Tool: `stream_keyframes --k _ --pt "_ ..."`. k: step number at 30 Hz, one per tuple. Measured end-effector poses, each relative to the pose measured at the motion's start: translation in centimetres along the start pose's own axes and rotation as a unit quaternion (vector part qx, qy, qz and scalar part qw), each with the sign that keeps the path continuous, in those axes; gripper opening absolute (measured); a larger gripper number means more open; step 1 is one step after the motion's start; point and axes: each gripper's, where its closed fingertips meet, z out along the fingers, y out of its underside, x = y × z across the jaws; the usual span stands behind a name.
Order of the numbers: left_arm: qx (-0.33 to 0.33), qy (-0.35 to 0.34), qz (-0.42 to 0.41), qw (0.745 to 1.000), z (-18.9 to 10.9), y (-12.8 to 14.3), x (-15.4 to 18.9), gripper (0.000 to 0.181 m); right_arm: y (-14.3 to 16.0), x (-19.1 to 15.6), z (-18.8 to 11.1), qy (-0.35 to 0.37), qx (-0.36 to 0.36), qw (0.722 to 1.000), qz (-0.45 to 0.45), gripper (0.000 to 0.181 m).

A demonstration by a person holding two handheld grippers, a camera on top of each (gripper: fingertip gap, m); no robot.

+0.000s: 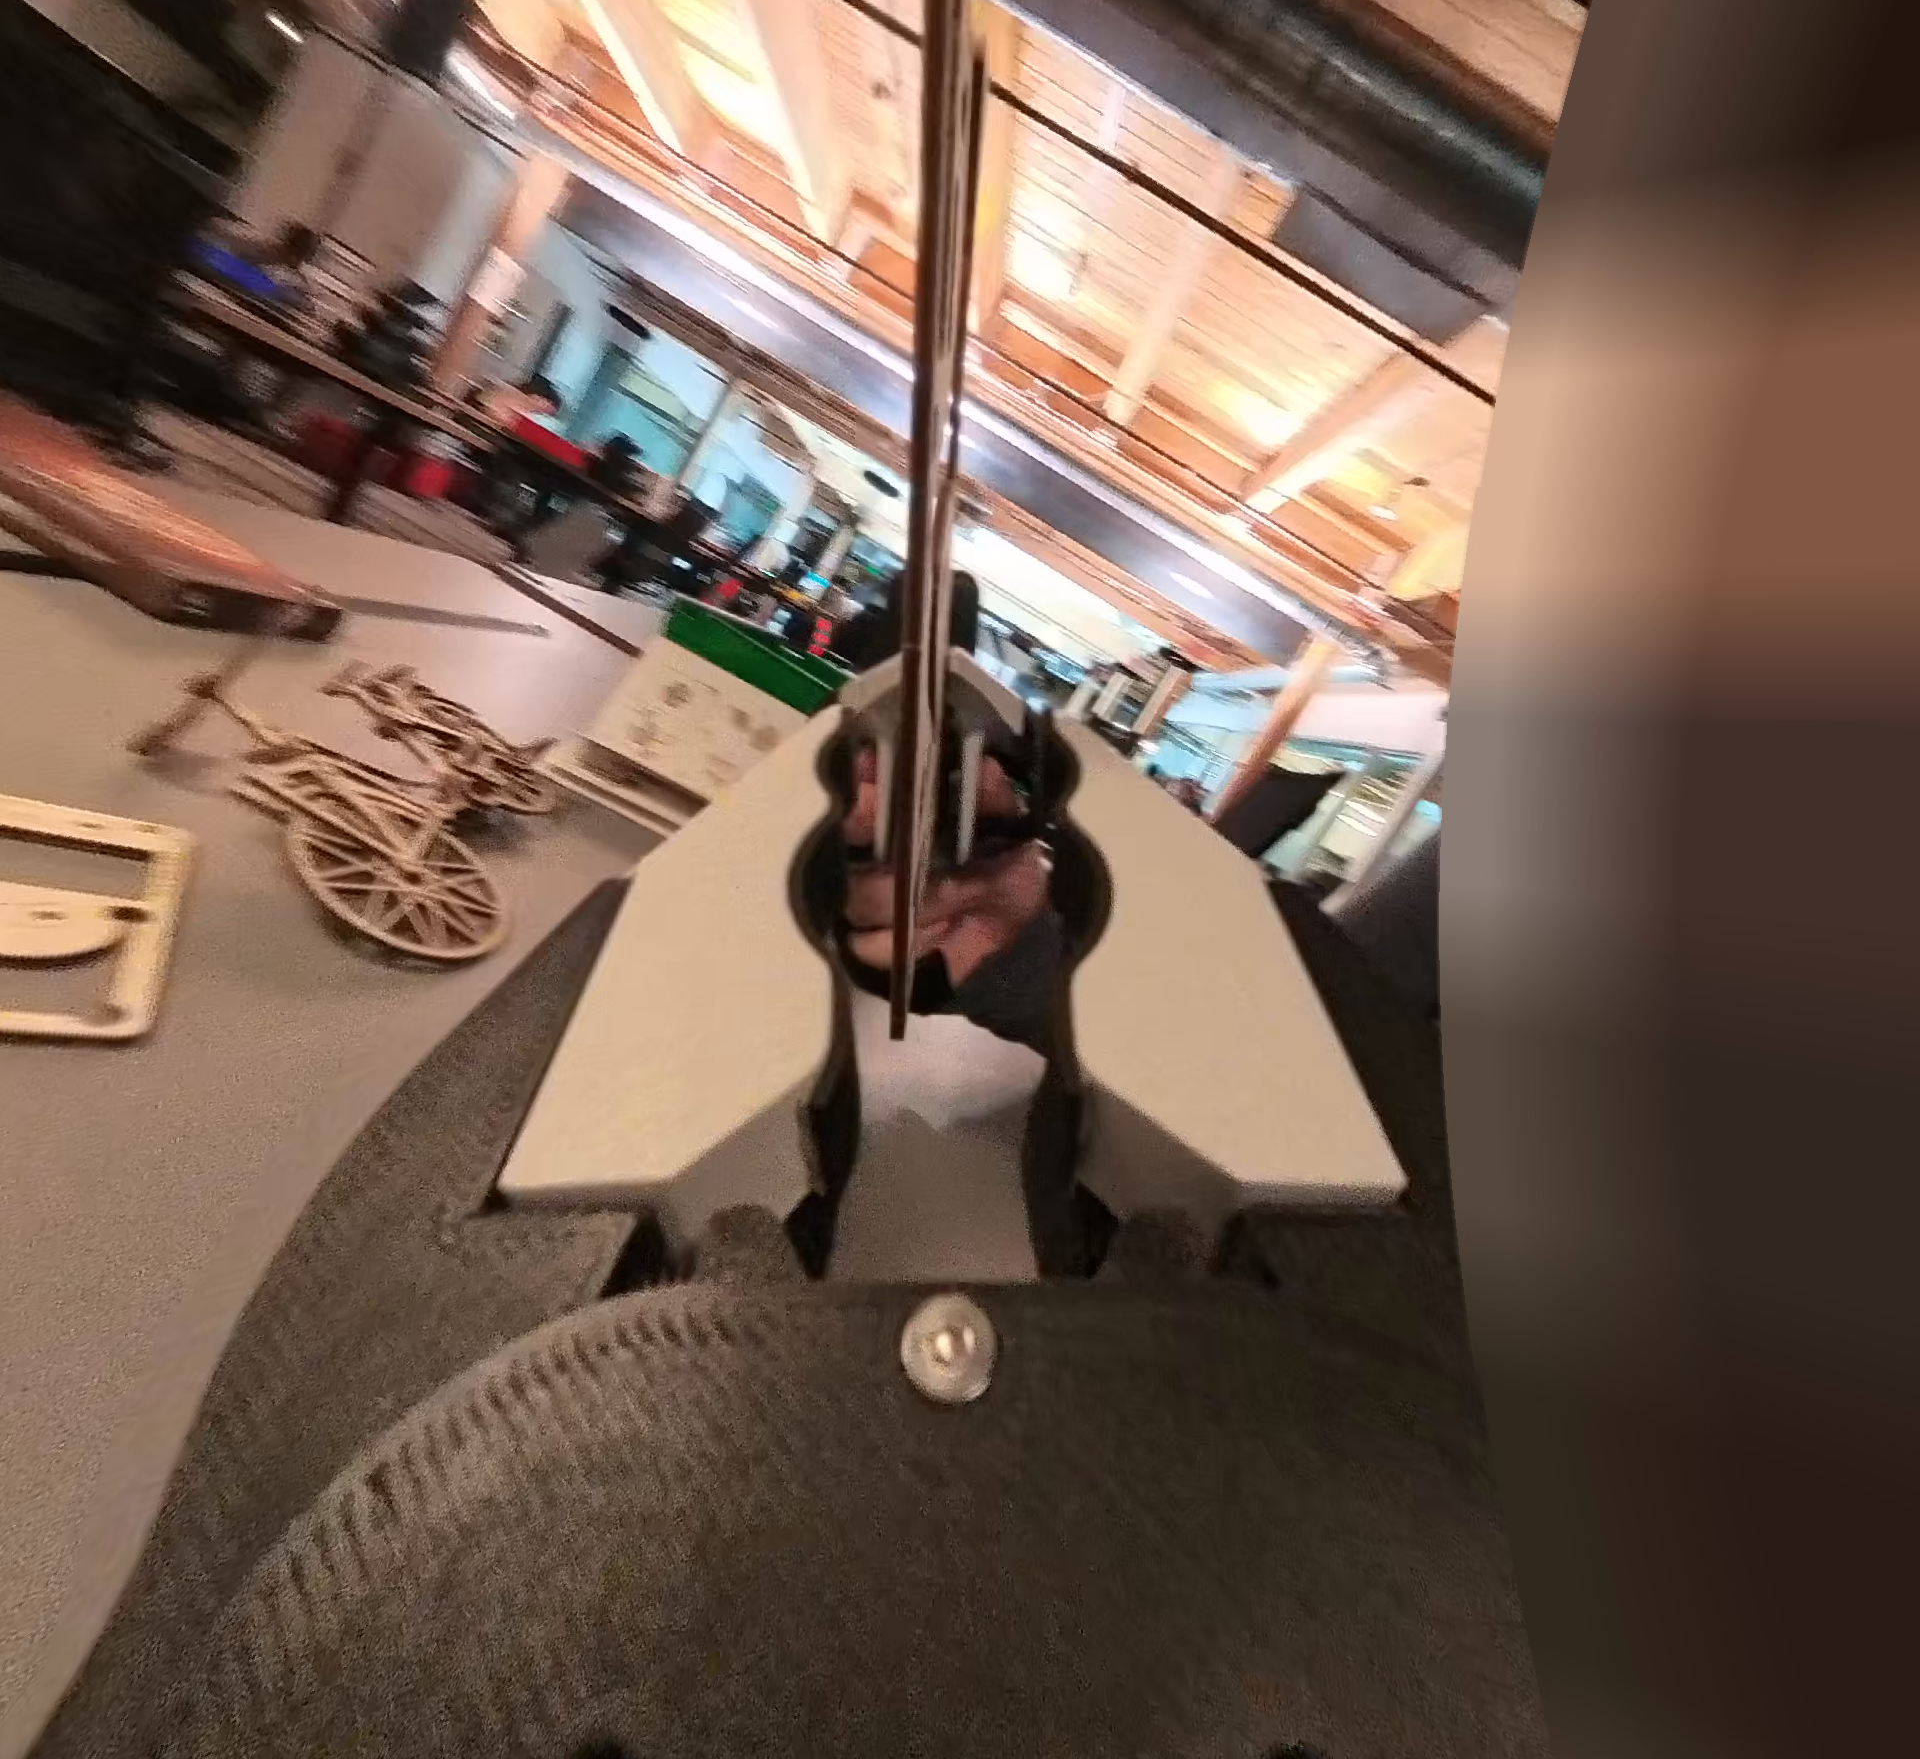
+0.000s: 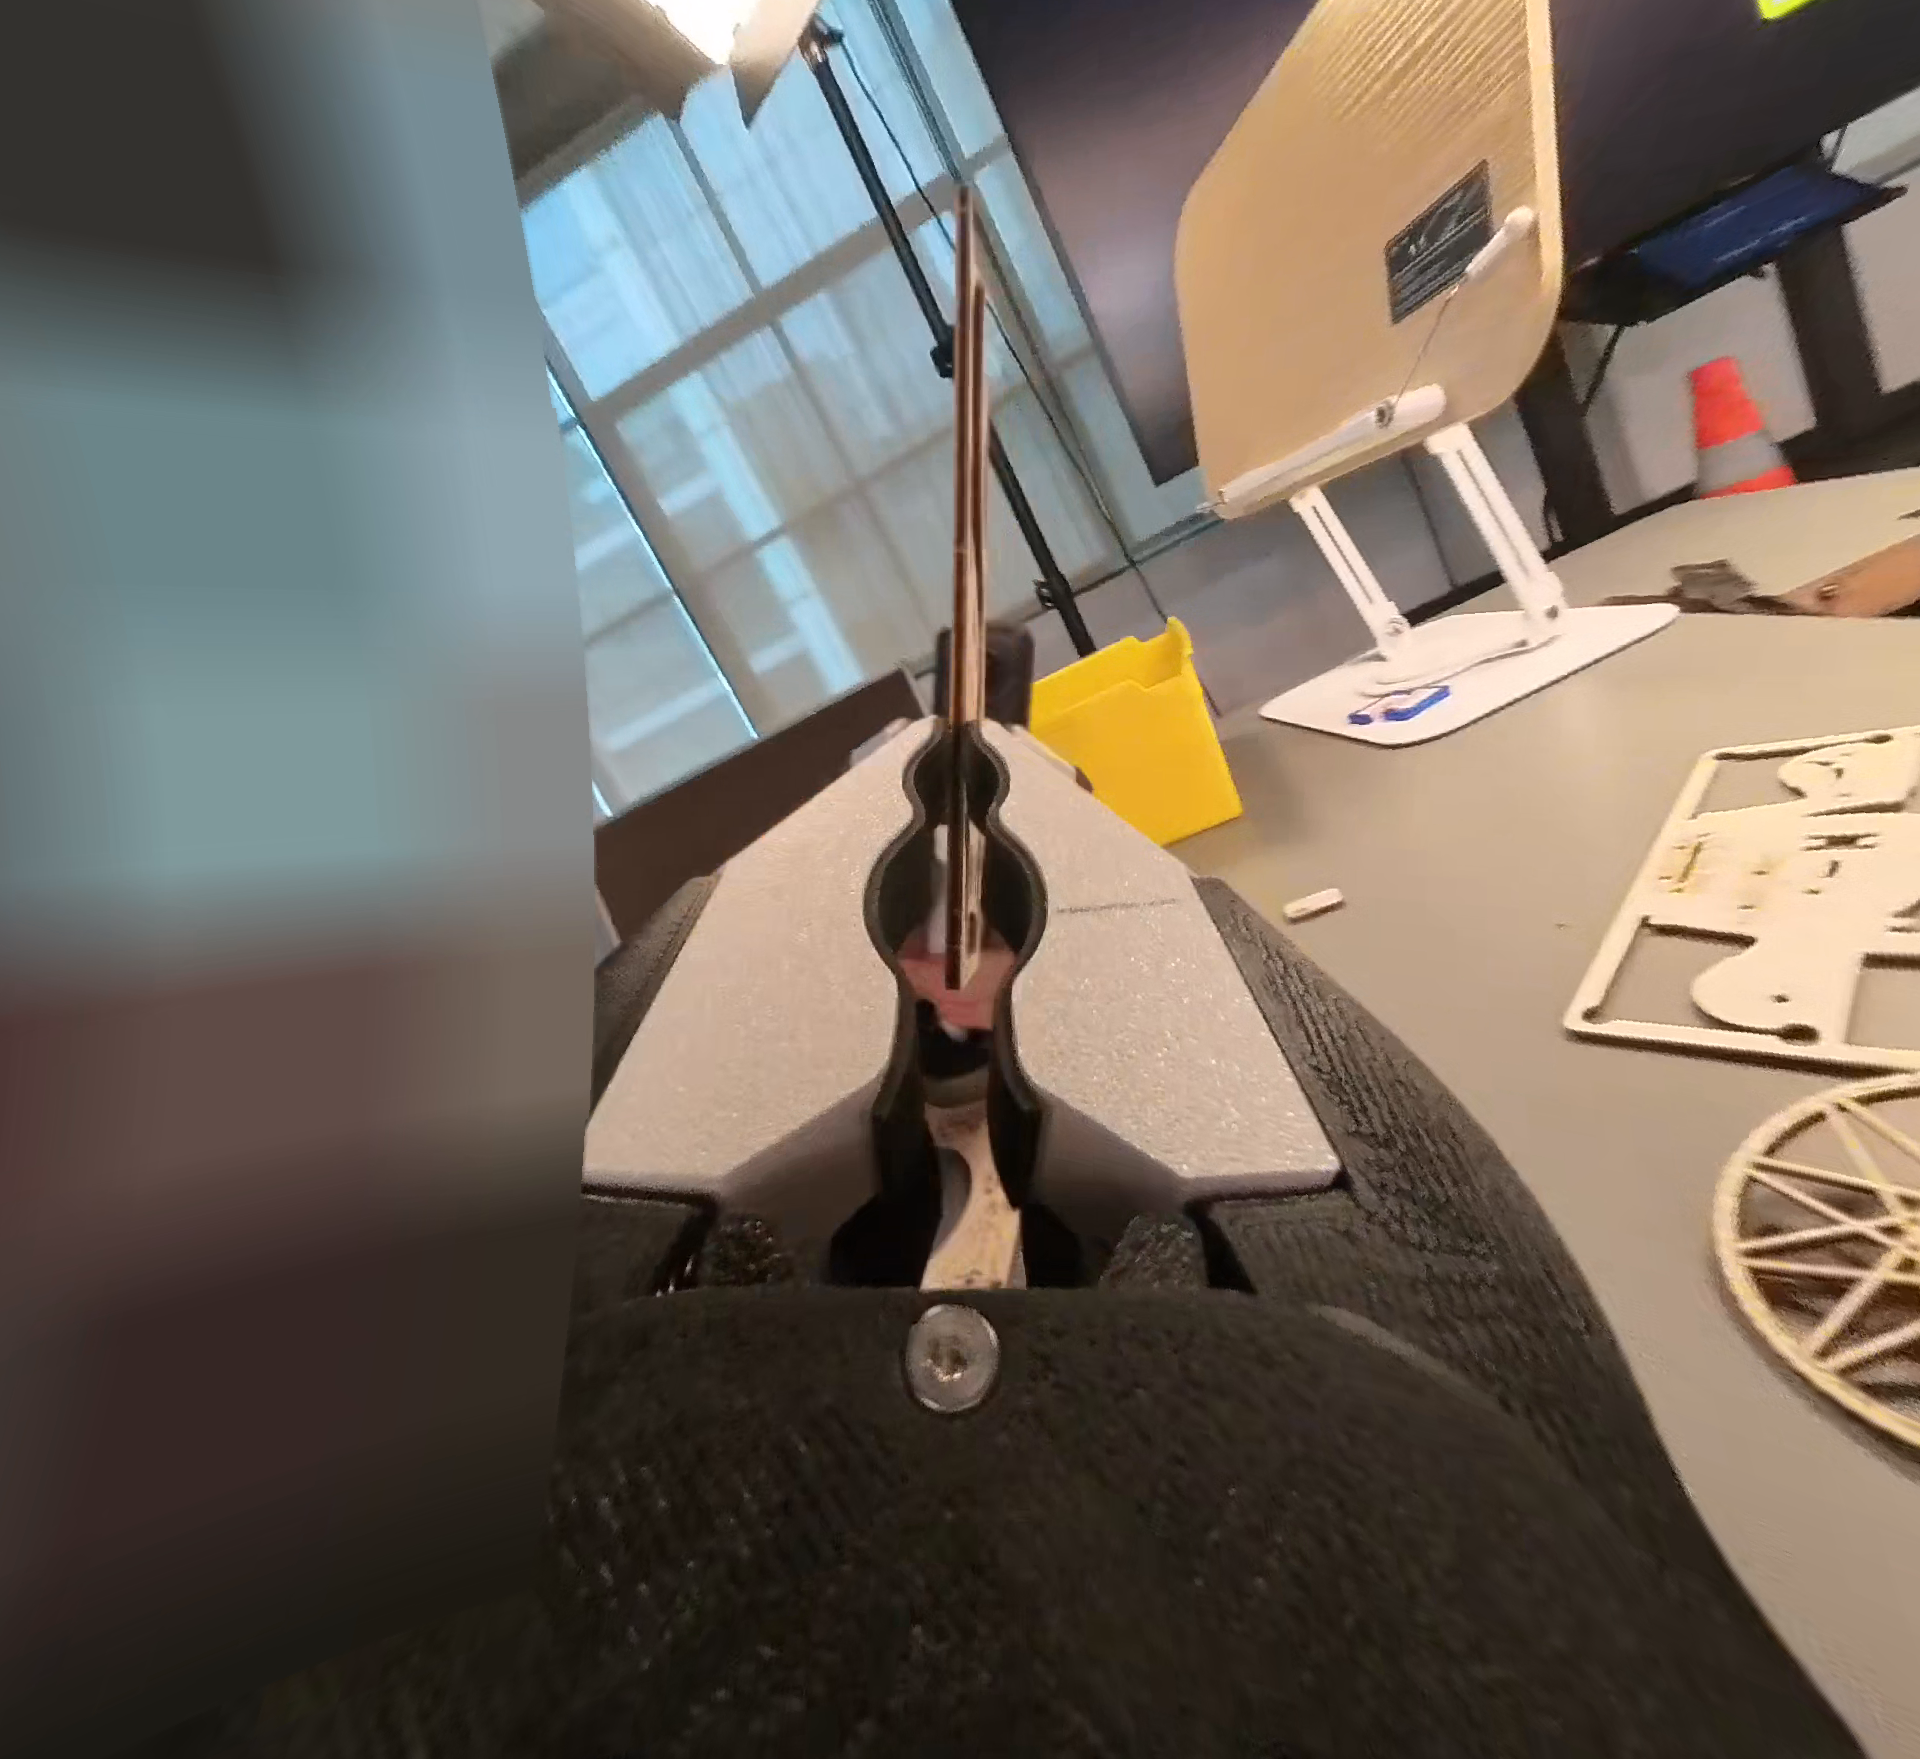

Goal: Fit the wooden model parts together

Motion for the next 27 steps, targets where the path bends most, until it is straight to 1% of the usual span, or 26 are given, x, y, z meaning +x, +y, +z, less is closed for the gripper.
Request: stream_keyframes --k 2,3,7,10,11,12,13,16,19,20,24,25,27 --pt "-0.007 0.025 -0.018 1.000 0.3 0.6 0.3 0.014 0.4 0.2 0.1 -0.008 0.009 1.000 0.023 0.000" --pt "-0.007 0.026 -0.023 0.999 0.3 0.6 0.1 0.011 0.6 0.5 0.1 -0.008 0.010 0.999 0.031 0.000" --pt "0.000 0.007 -0.022 1.000 -0.1 0.5 -0.7 0.005 1.2 1.5 -0.1 0.003 -0.002 1.000 0.020 0.000" --pt "-0.004 -0.023 -0.022 0.999 -0.3 0.8 -1.7 0.001 1.7 1.8 -0.3 0.007 -0.003 1.000 -0.001 0.001" --pt "-0.004 -0.022 -0.027 0.999 -0.4 0.8 -1.8 0.001 1.8 1.9 -0.3 0.007 -0.004 1.000 -0.004 0.006" --pt "-0.002 -0.017 -0.034 0.999 -0.5 0.7 -1.8 0.001 2.0 1.9 -0.4 0.005 -0.005 1.000 -0.001 0.015" --pt "0.001 -0.016 -0.041 0.999 -0.5 0.7 -1.8 0.001 2.3 2.0 -0.4 0.002 -0.007 1.000 0.007 0.019" --pt "-0.001 -0.032 -0.037 0.999 -0.6 0.7 -2.2 0.000 2.6 2.2 -0.3 -0.005 -0.013 1.000 0.026 0.015" --pt "-0.020 -0.061 -0.018 0.998 -0.4 1.3 -2.8 0.001 3.1 2.4 -0.2 0.000 -0.034 0.999 0.019 0.008" --pt "-0.022 -0.062 -0.017 0.998 -0.4 1.4 -2.8 0.001 3.3 2.5 -0.1 0.004 -0.038 0.999 0.018 0.002" --pt "-0.018 -0.058 -0.023 0.998 -0.4 1.3 -2.8 0.001 3.4 2.6 -0.1 0.006 -0.043 0.999 0.030 0.001" --pt "-0.015 -0.055 -0.020 0.998 -0.4 1.2 -2.7 0.006 3.4 2.7 -0.1 0.005 -0.040 0.999 0.034 0.001" --pt "-0.005 -0.043 -0.014 0.999 -0.5 0.9 -2.2 0.025 3.1 2.8 -0.2 0.004 -0.032 0.999 0.044 0.001"
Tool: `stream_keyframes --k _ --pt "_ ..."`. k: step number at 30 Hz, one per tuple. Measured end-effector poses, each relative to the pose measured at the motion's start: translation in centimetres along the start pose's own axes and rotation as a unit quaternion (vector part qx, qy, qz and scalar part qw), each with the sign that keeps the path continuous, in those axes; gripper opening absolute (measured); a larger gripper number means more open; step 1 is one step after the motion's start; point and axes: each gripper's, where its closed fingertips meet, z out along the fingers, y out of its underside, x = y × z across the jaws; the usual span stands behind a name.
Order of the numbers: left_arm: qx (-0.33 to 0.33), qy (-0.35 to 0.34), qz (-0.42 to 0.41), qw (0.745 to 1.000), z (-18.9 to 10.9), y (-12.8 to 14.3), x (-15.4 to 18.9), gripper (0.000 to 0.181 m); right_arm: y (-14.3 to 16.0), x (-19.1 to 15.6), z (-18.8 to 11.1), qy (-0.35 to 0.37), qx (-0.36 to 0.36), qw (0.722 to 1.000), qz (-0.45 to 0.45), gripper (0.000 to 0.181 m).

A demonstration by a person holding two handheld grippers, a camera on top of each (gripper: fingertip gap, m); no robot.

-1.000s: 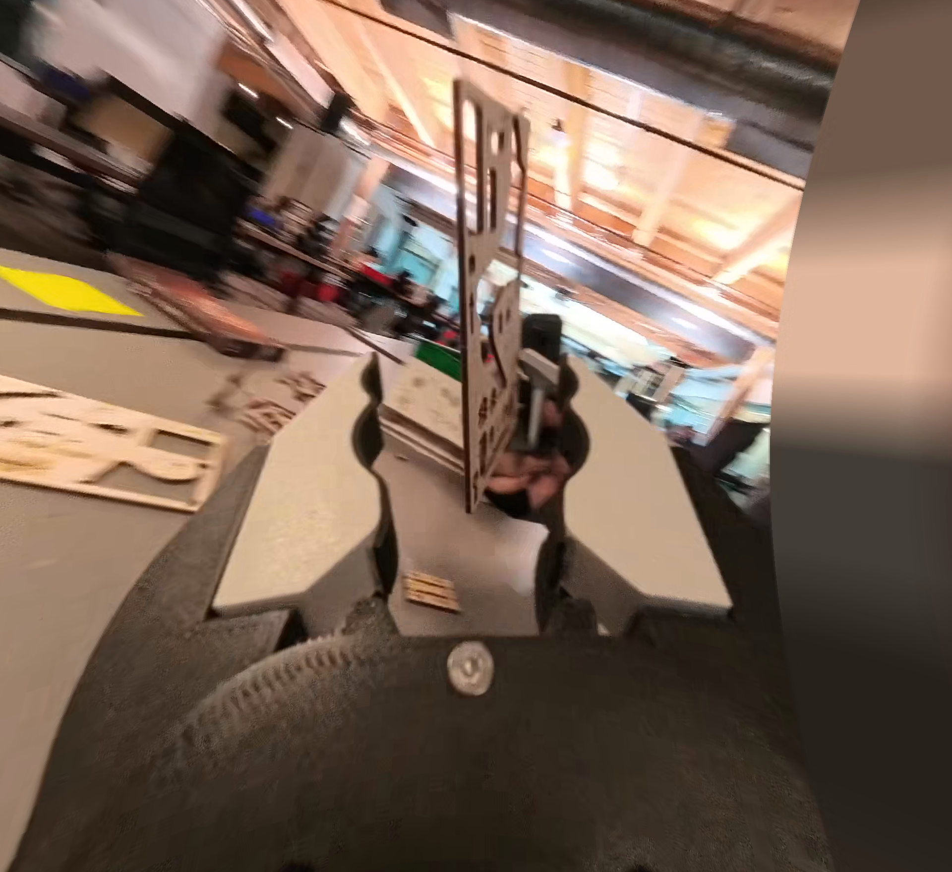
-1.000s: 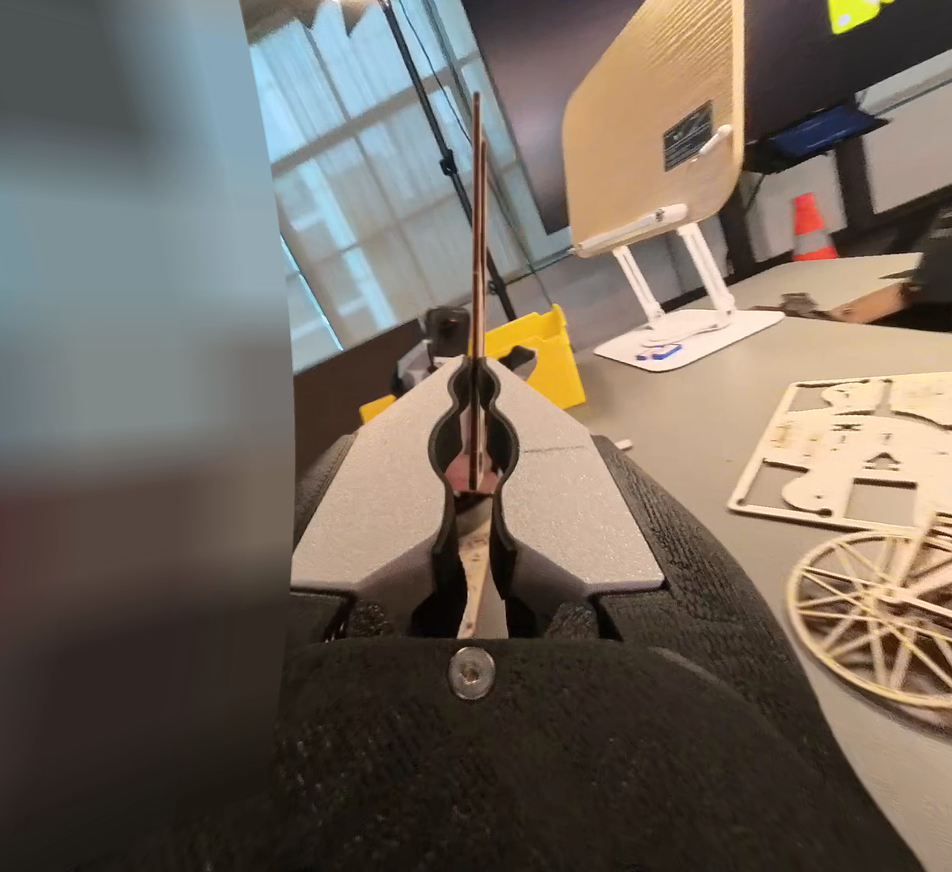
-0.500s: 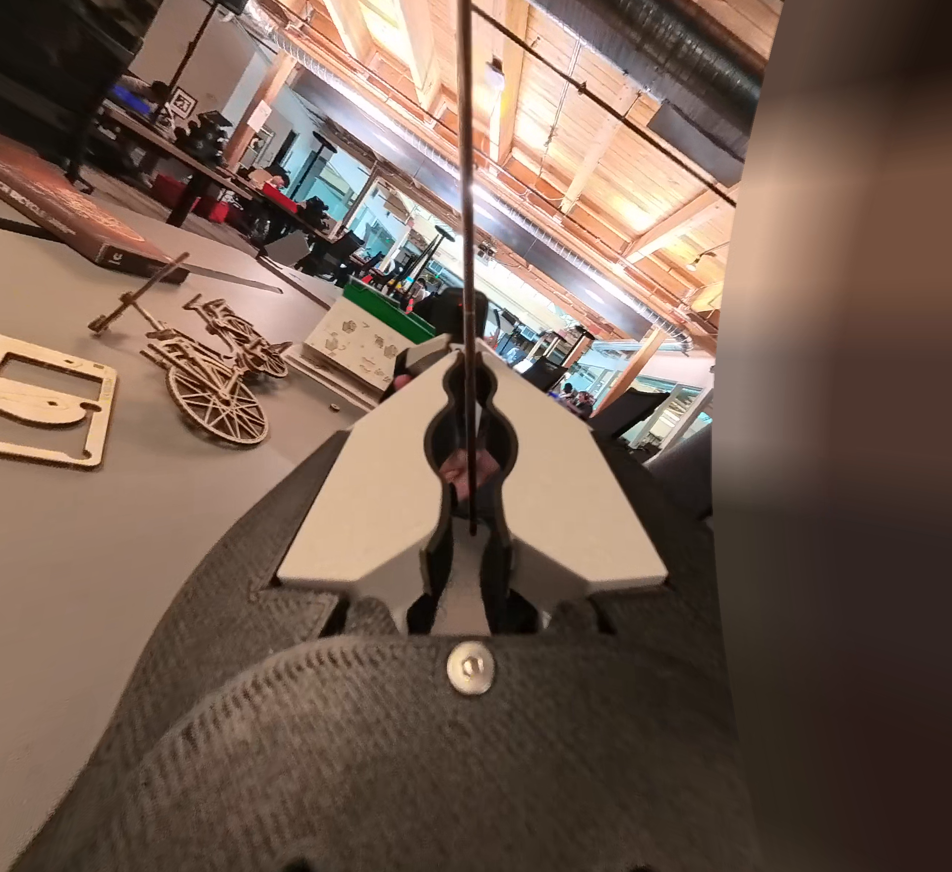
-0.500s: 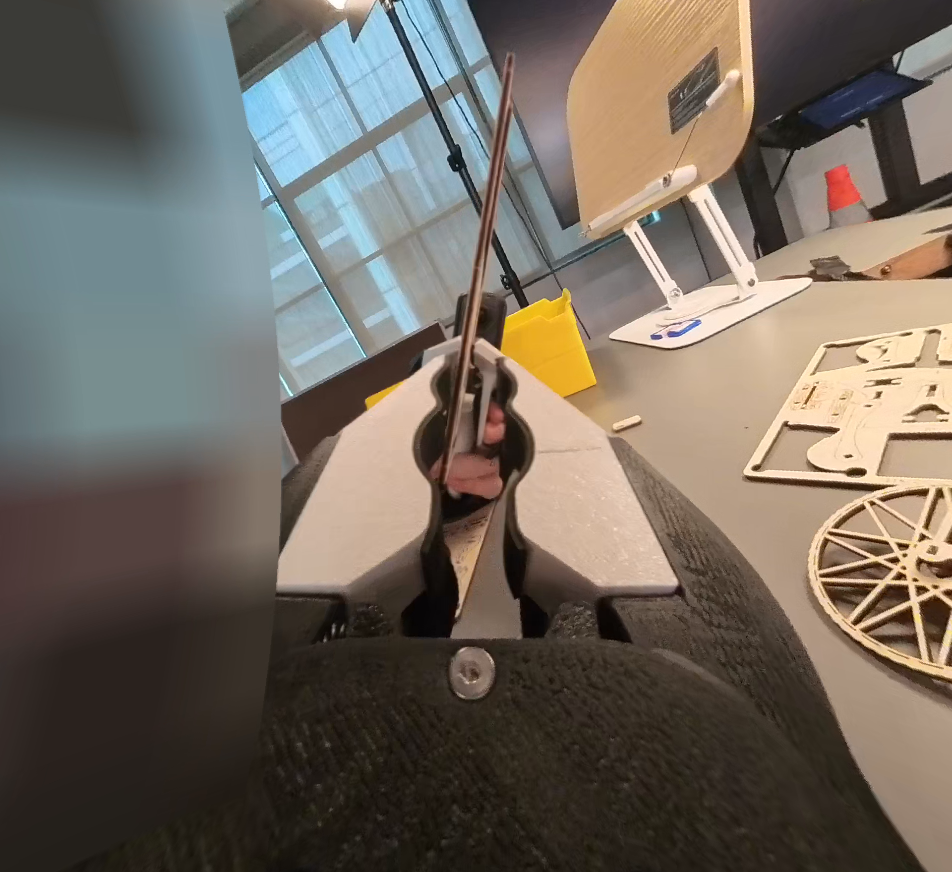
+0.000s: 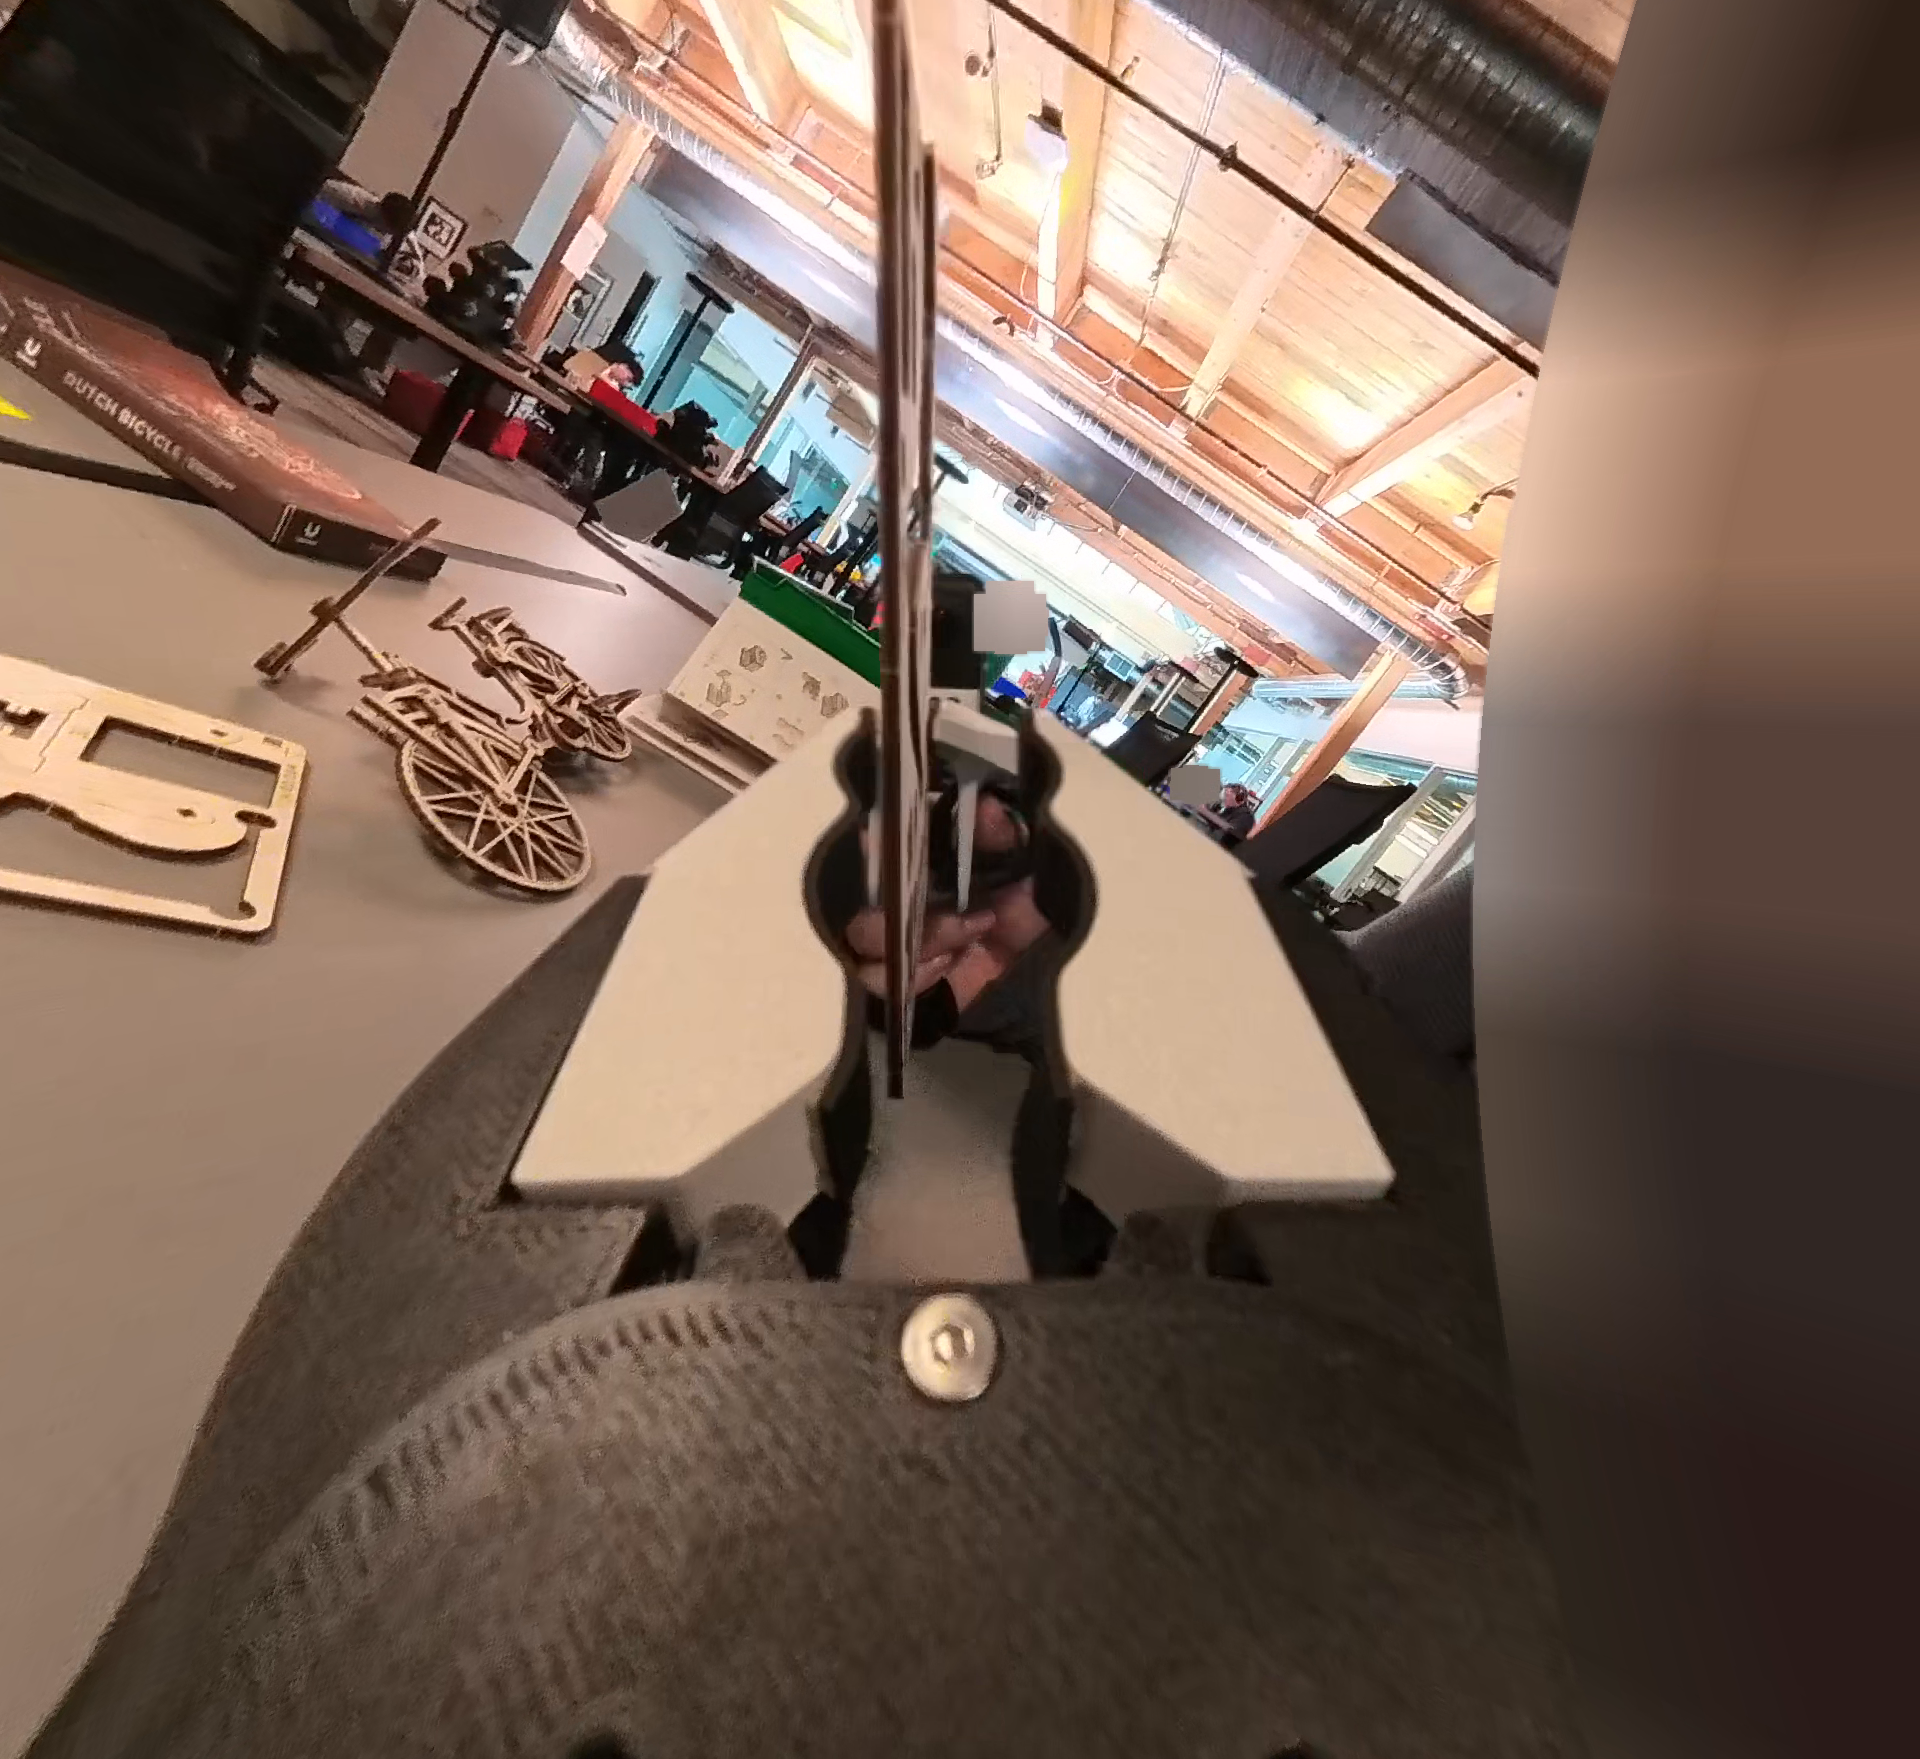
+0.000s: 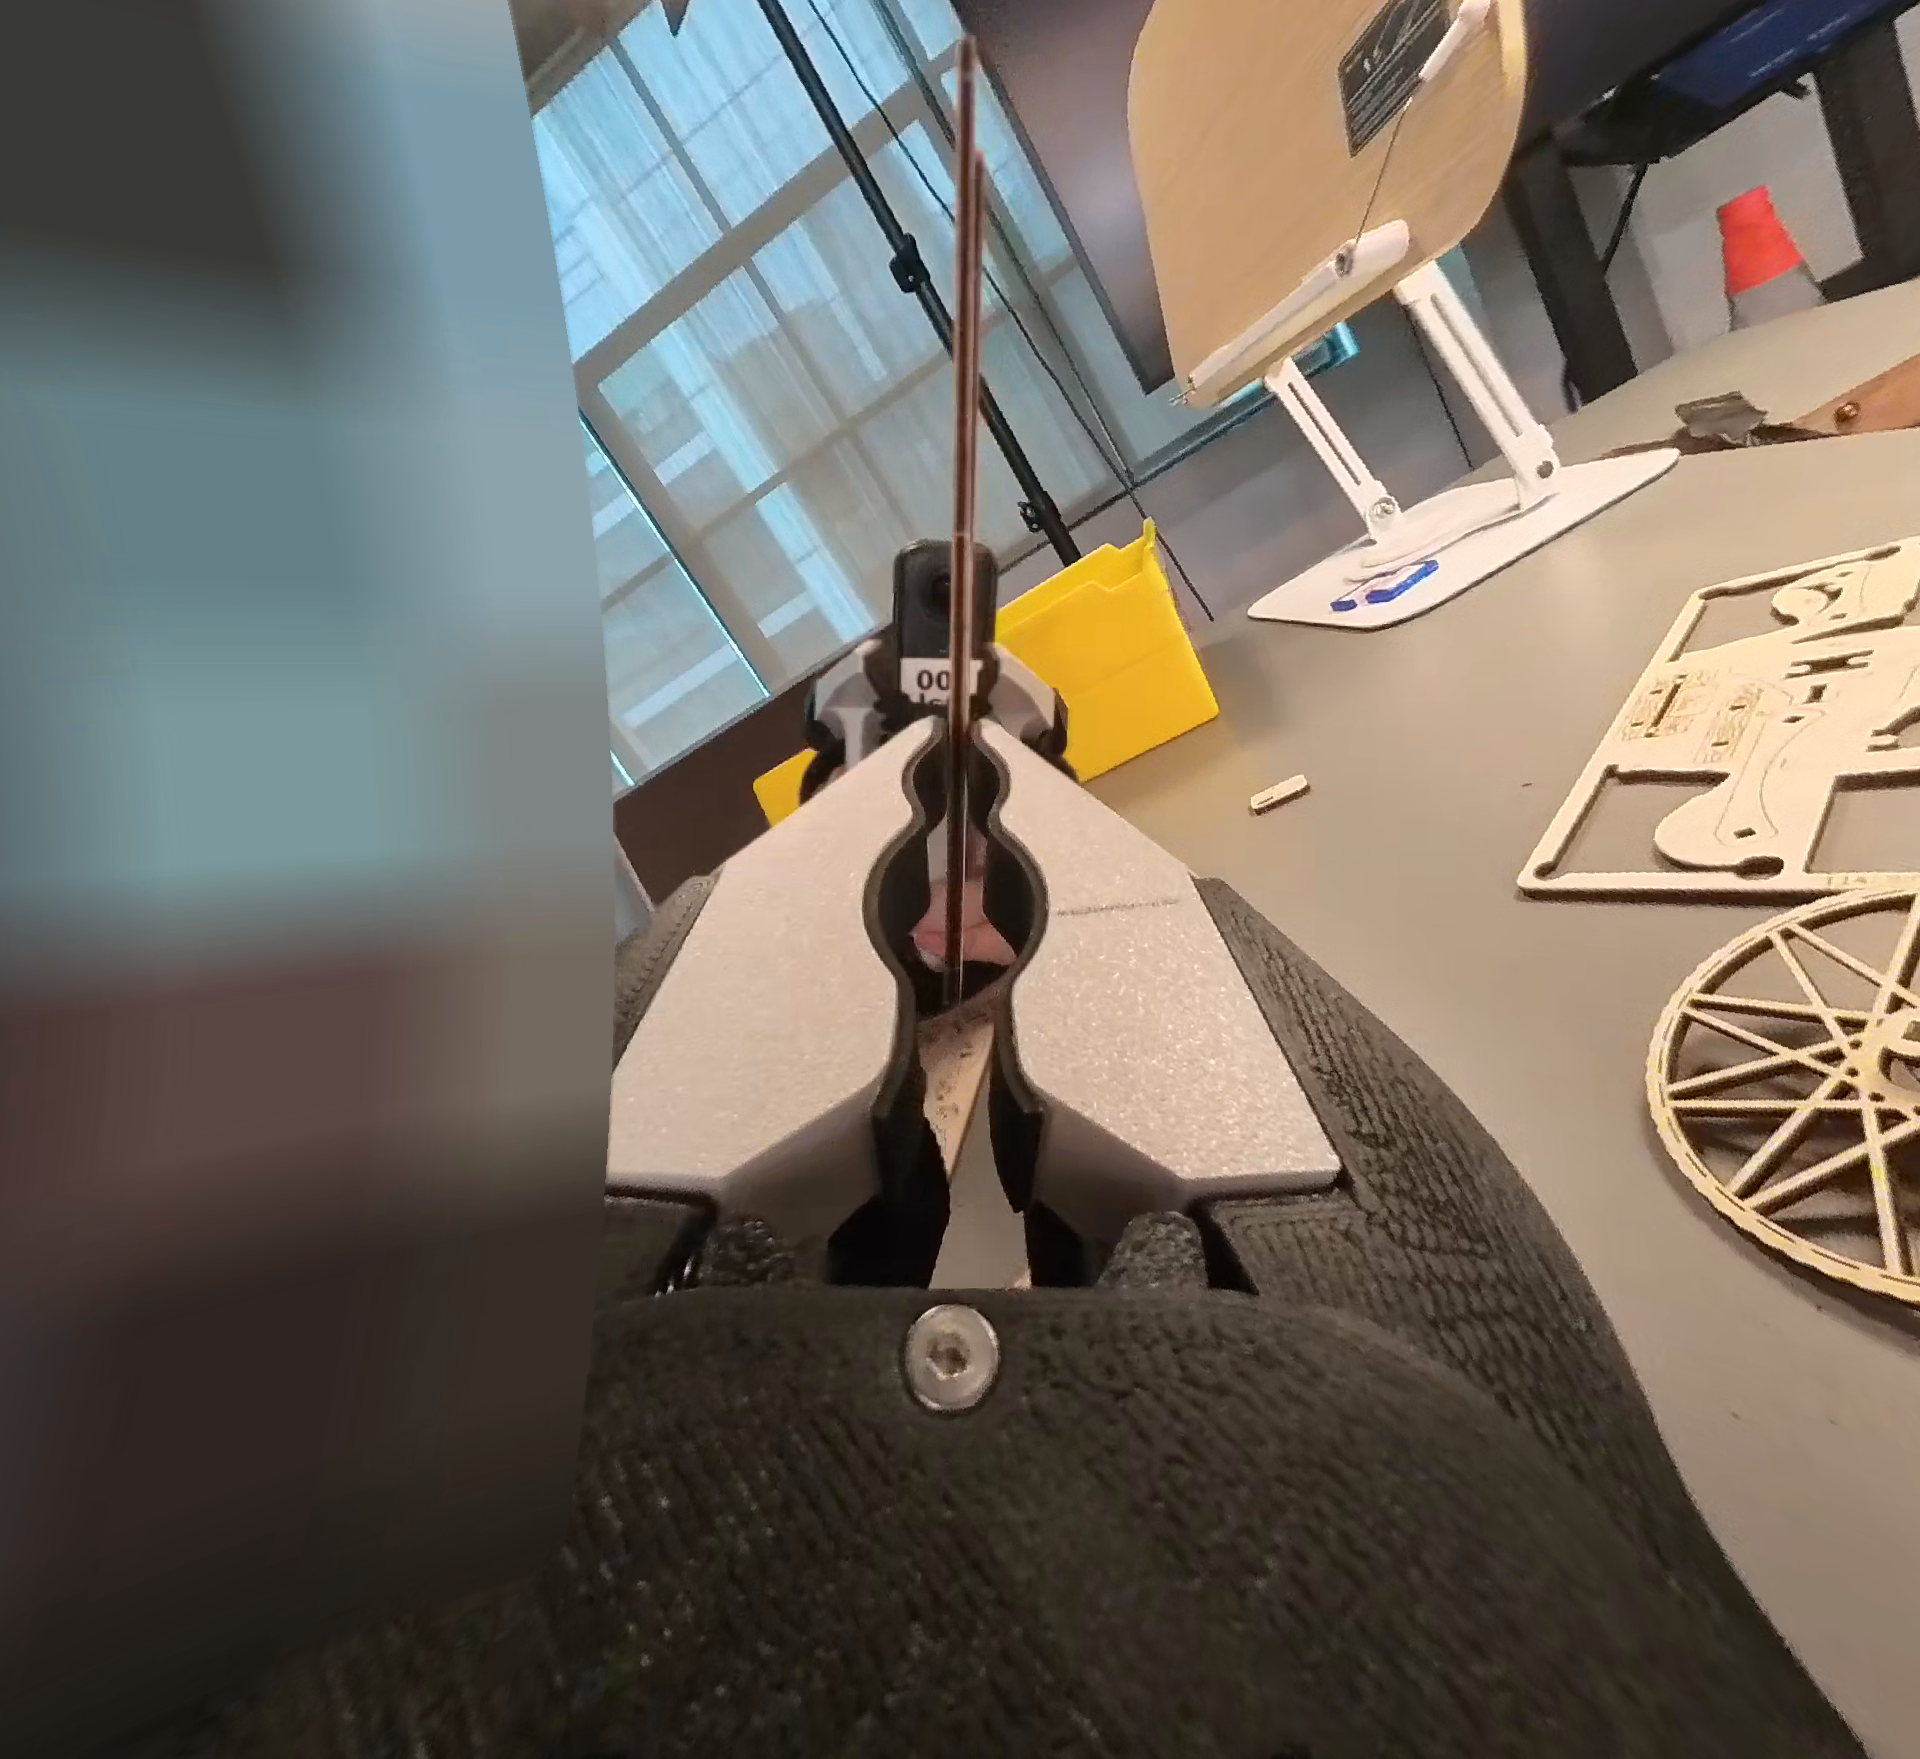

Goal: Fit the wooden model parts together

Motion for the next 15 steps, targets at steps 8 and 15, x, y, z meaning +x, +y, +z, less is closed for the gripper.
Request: stream_keyframes --k 8,15 --pt "0.068 -0.002 -0.029 0.997 -1.4 -2.1 -0.6 0.029 -0.9 0.4 -0.5 -0.002 0.029 0.999 0.030 0.001" --pt "0.090 0.027 -0.068 0.993 -2.0 -2.7 -0.5 0.024 -1.0 0.2 -0.6 -0.008 0.033 0.999 0.026 0.001"
